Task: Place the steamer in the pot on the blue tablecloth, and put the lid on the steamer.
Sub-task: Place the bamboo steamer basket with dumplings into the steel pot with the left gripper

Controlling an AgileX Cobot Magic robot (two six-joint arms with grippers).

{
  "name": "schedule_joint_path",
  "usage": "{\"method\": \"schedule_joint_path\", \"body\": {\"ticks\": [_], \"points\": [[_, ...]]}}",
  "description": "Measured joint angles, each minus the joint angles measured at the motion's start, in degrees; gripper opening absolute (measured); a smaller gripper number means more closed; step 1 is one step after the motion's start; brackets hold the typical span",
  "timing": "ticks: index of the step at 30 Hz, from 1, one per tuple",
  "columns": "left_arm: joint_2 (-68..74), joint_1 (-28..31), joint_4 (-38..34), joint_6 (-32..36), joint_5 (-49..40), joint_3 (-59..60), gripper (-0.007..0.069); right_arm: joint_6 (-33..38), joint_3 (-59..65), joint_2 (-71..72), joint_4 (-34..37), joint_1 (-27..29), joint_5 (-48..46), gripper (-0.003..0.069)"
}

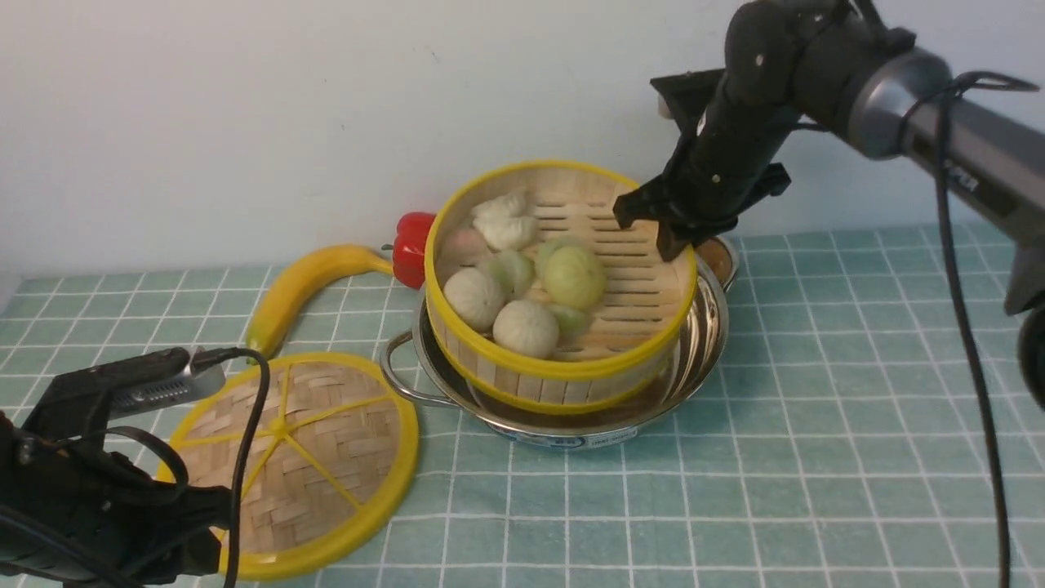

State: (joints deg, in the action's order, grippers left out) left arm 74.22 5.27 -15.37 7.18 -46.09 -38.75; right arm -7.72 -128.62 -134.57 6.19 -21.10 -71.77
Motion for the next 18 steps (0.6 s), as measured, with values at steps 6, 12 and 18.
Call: {"method": "schedule_joint_path", "body": {"ticks": [6,12,18], "points": [[0.00,0.00,-0.11,0.28,0.00,0.00,0.0243,-1.31,-1.14,-3.08,-2.13,0.00,0.06,0.0057],[0.00,0.00,-0.42,1.07,0.55,0.00,0.0243,-1.45,-1.28,-5.27,-2.83,0.00,0.06,0.0057],[0.00,0.00,-0.46,1.46,1.14,0.00,0.0243,-1.63,-1.30,-6.22,-2.64,0.00,0.29,0.0057]]}}
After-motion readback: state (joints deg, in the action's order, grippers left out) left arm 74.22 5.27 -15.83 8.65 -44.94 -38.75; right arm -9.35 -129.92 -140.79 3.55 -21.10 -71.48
